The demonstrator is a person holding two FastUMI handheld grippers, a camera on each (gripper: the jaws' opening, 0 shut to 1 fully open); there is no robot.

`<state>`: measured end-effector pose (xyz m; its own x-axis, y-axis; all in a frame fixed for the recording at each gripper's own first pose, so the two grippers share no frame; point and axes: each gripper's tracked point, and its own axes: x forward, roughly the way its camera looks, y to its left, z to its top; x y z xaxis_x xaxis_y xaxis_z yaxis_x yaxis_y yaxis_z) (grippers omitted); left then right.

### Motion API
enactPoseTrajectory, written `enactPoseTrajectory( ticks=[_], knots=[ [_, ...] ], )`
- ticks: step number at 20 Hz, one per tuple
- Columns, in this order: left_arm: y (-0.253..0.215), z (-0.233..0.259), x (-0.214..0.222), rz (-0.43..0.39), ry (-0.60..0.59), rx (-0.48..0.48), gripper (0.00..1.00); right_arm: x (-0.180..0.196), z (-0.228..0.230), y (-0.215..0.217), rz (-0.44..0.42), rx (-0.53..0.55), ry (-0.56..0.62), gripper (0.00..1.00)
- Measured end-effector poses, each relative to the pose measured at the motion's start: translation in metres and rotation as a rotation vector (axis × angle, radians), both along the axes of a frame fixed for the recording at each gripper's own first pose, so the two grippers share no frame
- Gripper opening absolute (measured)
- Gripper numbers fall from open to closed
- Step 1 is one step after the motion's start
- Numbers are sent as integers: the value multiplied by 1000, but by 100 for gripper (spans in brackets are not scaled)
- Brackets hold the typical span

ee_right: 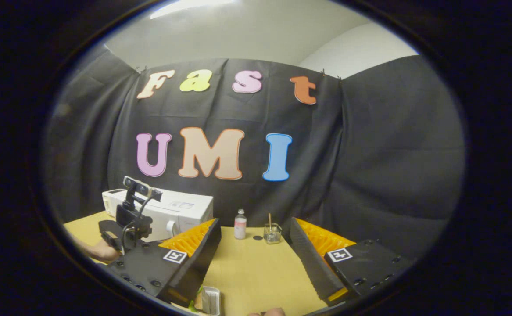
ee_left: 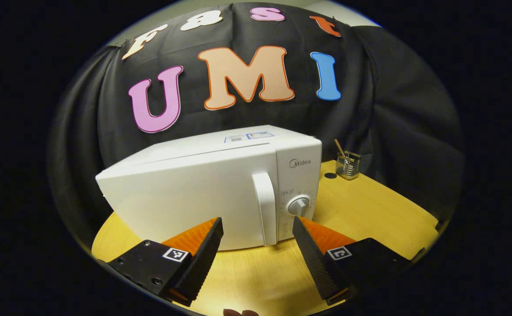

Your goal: Open the microwave oven with the left hand, put the food in, and close the microwave oven.

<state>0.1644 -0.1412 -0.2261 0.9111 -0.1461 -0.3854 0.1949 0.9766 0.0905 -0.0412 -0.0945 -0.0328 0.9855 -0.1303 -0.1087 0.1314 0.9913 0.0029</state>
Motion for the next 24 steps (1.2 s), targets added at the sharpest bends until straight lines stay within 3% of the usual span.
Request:
enactPoseTrajectory(
  ticks=[7,8,9,11,12,15,20,22,24],
  knots=[
    [-15,-11,31,16,-16,4,93,-18,-11,-19,-47,16,53,96],
    [-17,-12,34,18,-14,-4,82,-20,-14,-21,-49,12,62,96],
    [-19,-14,36,22,-8,-9,78,-21,-15,-22,-52,10,71,96],
    [-14,-18,42,50,6,-4,55,-23,-14,-21,-53,25,76,97],
    [-15,-13,41,70,0,-39,28,-22,-13,-22,-52,29,77,96],
    [-16,-14,41,51,-2,-109,22,-21,-9,-25,-53,24,71,96],
    [-16,-12,36,-16,43,-86,8,-17,-14,-20,-41,42,76,96],
    [-13,-21,10,-7,116,-128,6,-13,-14,-15,-23,43,75,96],
    [-5,-7,-20,-36,61,-127,7,-9,-11,-13,-15,23,64,97]
  ],
)
